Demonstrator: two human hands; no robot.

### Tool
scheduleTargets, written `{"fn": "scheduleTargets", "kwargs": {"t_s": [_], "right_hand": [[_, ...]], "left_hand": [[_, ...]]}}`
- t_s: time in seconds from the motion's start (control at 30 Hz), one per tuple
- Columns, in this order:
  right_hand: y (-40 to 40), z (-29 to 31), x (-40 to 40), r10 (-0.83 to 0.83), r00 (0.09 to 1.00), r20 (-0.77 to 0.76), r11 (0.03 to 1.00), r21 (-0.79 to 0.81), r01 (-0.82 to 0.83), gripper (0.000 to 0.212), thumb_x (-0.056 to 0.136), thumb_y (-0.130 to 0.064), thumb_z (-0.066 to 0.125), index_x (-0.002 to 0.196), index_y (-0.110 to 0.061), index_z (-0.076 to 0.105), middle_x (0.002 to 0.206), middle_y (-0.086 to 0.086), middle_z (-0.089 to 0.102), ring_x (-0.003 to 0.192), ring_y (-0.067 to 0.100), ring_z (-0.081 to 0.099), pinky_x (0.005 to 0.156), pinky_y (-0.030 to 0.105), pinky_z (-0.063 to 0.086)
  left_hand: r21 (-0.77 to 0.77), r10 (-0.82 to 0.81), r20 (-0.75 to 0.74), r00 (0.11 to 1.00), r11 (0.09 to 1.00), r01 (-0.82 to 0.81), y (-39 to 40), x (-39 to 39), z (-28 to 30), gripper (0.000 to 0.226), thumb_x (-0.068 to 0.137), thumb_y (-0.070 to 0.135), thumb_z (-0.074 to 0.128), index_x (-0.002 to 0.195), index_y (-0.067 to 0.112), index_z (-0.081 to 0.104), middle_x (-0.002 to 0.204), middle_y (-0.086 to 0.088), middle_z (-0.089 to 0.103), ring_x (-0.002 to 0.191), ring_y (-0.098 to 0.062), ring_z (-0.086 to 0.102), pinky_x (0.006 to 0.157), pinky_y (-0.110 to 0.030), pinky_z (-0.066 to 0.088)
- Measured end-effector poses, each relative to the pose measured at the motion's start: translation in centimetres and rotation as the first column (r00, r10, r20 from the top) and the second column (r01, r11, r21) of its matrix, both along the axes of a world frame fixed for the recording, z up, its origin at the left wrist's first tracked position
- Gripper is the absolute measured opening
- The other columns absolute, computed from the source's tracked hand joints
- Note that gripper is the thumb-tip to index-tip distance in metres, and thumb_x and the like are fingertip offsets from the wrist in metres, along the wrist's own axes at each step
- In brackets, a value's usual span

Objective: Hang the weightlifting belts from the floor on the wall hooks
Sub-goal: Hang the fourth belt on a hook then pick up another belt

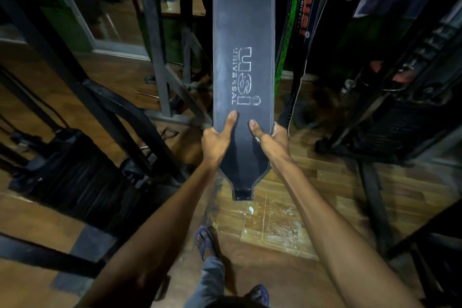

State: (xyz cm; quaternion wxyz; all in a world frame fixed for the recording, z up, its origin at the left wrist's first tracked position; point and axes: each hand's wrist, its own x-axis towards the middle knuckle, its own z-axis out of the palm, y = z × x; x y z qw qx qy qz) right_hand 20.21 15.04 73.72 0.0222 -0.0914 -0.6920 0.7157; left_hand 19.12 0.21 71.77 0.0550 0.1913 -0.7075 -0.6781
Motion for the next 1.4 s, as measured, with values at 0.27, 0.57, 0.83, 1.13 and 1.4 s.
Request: {"fn": "scheduleTargets", "kwargs": {"t_s": [0.27,0.57,0.83,1.13,1.4], "right_hand": [[0.4,-4.3,5.0,0.041,0.996,0.075,0.998,-0.048,-0.038,0.032,0.09,-0.009,0.077,0.121,-0.006,0.069,0.106,0.002,0.076,0.082,-0.001,0.073,0.072,0.014,0.058],[0.5,-8.7,7.8,0.036,0.99,0.135,0.999,-0.016,-0.034,0.025,0.089,-0.006,0.076,0.106,0.009,0.065,0.11,0.03,0.072,0.109,0.04,0.069,0.099,0.052,0.054],[0.4,-9.9,9.4,0.111,0.976,0.19,0.985,0.11,-0.133,0.029,0.088,-0.004,0.077,0.076,-0.014,0.053,0.067,0.001,0.054,0.064,0.013,0.049,0.061,0.027,0.04],[1.4,-7.2,6.4,0.004,0.986,0.165,0.988,0.15,-0.029,0.027,0.09,-0.009,0.076,0.114,-0.001,0.069,0.105,0.007,0.074,0.097,0.02,0.07,0.089,0.025,0.057],[2.7,-3.0,2.4,-0.014,0.999,0.04,0.995,0.102,0.01,0.007,0.093,-0.011,0.071,0.097,-0.017,0.07,0.1,0.01,0.076,0.098,0.032,0.074,0.082,0.048,0.061]], "left_hand": [[0.044,-0.058,0.01,0.998,0.997,0.058,0.0,3.4,-2.4,0.064,0.069,0.066,0.082,0.105,0.013,0.079,0.1,0.002,0.08,0.096,-0.011,0.076,0.091,-0.039,0.062],[0.103,-0.238,-0.111,0.965,0.963,0.25,-0.8,7.9,-3.3,0.023,0.091,0.02,0.077,0.111,0.007,0.075,0.109,-0.011,0.078,0.1,-0.027,0.076,0.086,-0.041,0.063],[0.089,-0.225,0.063,0.972,0.972,0.219,-0.5,9.7,-5.2,0.014,0.086,0.016,0.081,0.081,0.006,0.074,0.081,-0.008,0.079,0.076,-0.022,0.077,0.066,-0.034,0.063],[-0.035,-0.187,0.219,0.958,0.979,0.199,0.0,6.8,-4.4,0.015,0.08,0.003,0.082,0.085,0.013,0.072,0.079,-0.003,0.075,0.08,-0.019,0.073,0.077,-0.032,0.062],[-0.101,-0.162,0.015,0.987,0.981,0.163,0.8,2.0,-0.5,0.017,0.085,0.004,0.074,0.074,0.015,0.067,0.077,-0.01,0.071,0.073,-0.022,0.068,0.071,-0.034,0.059]]}}
